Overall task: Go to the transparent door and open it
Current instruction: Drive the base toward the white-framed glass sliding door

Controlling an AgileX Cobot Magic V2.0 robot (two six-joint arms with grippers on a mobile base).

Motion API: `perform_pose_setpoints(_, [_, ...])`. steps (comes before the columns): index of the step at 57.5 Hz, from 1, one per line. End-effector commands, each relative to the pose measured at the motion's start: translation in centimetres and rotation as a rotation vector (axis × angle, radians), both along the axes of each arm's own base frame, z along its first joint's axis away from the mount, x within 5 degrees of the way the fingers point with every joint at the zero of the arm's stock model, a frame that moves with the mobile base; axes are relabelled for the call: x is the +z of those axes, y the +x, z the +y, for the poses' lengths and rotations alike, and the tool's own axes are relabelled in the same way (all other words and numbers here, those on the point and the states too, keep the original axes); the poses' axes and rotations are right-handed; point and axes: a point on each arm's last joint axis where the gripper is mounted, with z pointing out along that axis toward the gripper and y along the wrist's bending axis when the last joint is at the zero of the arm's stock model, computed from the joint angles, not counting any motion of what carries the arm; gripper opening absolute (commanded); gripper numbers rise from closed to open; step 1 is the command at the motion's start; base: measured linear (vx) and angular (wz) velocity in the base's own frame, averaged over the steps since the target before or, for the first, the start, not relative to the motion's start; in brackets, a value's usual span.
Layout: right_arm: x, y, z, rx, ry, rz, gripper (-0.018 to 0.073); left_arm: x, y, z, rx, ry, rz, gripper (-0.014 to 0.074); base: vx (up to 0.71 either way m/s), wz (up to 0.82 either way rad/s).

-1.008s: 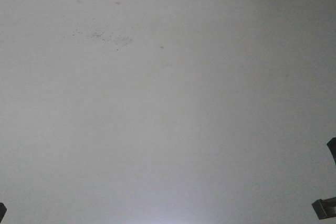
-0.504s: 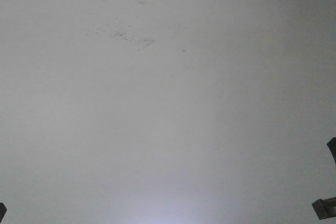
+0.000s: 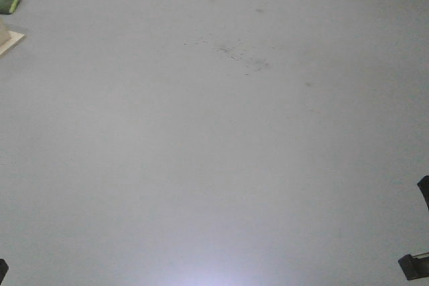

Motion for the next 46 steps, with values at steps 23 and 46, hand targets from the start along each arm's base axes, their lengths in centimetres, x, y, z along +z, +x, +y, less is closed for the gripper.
perform_pose_setpoints(23, [0.33,-0.09,-0.03,-0.005,-0.002,-0.082,0.0057,-0.02,0.08,-0.04,-0.004,-0.014,-0.067,0.0001,0.36,0.61])
perform_pose_setpoints(46, [0.33,-0.09,-0.03,-0.005,-0.002,-0.082,0.0057,-0.02,0.08,-0.04,-0.004,-0.014,-0.067,0.0002,0.49,0.48])
